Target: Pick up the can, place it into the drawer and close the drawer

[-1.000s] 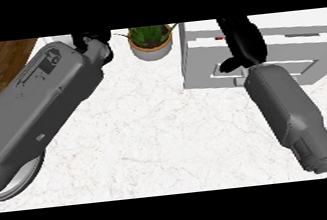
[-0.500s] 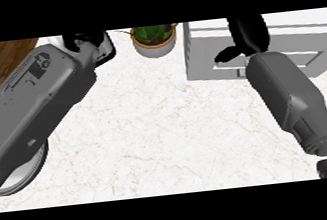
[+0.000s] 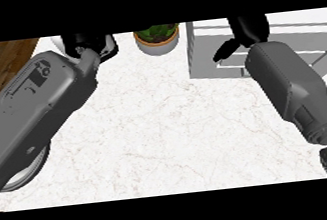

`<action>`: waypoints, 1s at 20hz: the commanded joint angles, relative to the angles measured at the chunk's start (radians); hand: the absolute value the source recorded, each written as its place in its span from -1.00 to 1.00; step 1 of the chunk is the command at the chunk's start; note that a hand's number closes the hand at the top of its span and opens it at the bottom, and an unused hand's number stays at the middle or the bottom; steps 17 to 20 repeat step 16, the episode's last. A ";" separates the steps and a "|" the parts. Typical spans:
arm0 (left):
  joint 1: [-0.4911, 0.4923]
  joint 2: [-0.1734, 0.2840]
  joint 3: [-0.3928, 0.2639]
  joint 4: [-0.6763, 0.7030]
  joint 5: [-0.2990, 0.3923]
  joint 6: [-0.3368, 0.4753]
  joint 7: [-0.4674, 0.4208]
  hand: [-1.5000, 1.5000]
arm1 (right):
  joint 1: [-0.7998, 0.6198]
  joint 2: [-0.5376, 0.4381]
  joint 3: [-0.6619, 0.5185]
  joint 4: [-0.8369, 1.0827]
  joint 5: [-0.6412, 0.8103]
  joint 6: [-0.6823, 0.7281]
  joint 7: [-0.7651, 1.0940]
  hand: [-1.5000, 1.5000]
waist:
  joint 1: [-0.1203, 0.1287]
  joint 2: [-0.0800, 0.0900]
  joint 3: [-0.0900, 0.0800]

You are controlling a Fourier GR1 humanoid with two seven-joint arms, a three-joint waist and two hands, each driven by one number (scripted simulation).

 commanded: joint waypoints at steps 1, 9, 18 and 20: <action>0.028 0.003 0.004 -0.018 -0.004 -0.024 -0.007 -1.00 | -0.104 -0.042 -0.049 0.004 -0.049 0.059 -0.035 -1.00 | 0.005 -0.002 -0.005; 0.040 0.046 0.007 -0.059 -0.008 -0.024 0.024 -1.00 | -0.095 0.045 -0.320 0.005 -0.359 0.202 -0.224 -1.00 | 0.009 -0.010 0.000; 0.039 0.062 0.021 -0.089 -0.015 -0.013 0.050 -1.00 | -0.119 0.021 -0.405 0.011 -0.443 0.268 -0.288 -1.00 | 0.002 -0.004 -0.004; 0.039 0.062 0.021 -0.089 -0.015 -0.013 0.050 -1.00 | -0.119 0.021 -0.405 0.011 -0.443 0.268 -0.288 -1.00 | 0.002 -0.004 -0.004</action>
